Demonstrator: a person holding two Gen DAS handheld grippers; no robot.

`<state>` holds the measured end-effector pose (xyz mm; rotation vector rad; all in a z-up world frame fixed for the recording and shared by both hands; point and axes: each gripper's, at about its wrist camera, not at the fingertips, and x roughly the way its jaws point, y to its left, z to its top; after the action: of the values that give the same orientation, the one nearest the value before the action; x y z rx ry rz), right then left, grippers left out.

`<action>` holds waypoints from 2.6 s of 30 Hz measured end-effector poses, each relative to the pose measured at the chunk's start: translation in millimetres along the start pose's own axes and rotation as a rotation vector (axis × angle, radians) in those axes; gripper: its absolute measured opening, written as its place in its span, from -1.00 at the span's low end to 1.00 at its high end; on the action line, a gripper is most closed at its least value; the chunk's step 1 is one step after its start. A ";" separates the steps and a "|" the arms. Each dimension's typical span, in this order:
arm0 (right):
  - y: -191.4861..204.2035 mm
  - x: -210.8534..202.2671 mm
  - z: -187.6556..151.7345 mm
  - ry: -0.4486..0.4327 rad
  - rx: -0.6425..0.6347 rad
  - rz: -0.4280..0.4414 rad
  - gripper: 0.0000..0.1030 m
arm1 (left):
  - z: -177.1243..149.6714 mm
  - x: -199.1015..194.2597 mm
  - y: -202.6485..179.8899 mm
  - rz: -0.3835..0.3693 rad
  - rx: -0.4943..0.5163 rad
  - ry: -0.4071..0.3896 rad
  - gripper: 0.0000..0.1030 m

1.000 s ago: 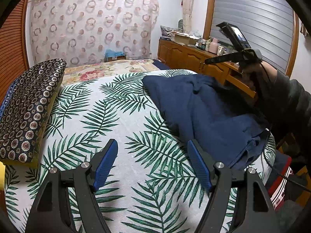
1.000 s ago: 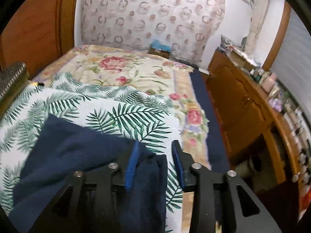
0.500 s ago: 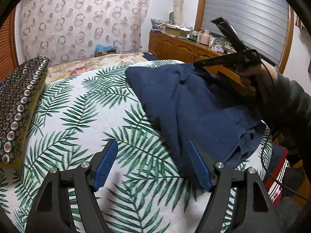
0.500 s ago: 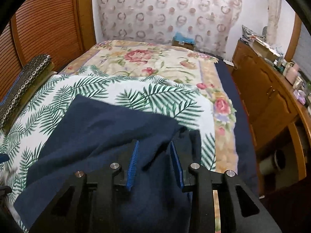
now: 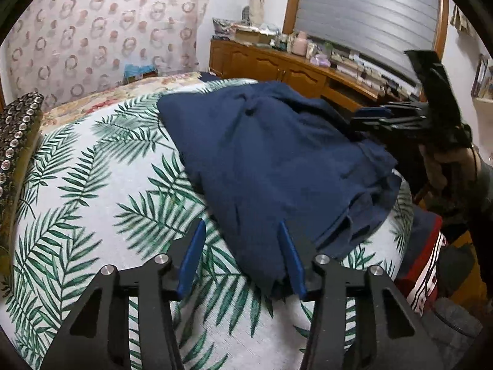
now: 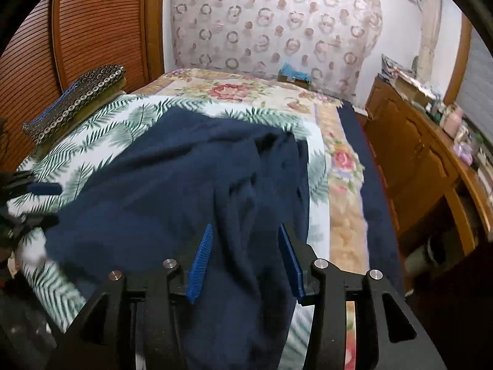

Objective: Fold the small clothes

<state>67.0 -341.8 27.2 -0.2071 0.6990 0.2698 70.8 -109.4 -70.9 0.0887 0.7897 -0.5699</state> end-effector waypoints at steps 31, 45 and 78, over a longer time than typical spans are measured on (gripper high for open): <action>-10.7 -27.0 -69.0 -0.012 0.103 -0.025 -0.93 | -18.8 3.1 -21.5 -0.055 0.013 0.081 -0.07; 1.8 -39.2 -57.5 -0.053 0.070 -0.060 -0.07 | 7.0 -18.3 -33.7 -0.072 0.069 -0.004 -0.90; 6.0 -11.0 -48.9 -0.042 -0.087 0.061 -0.77 | 93.7 -13.4 -1.6 -0.009 0.031 -0.126 -0.91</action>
<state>27.4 -351.6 -2.7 -0.2627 0.6537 0.3621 123.0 -131.2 5.0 0.0775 0.6594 -0.5904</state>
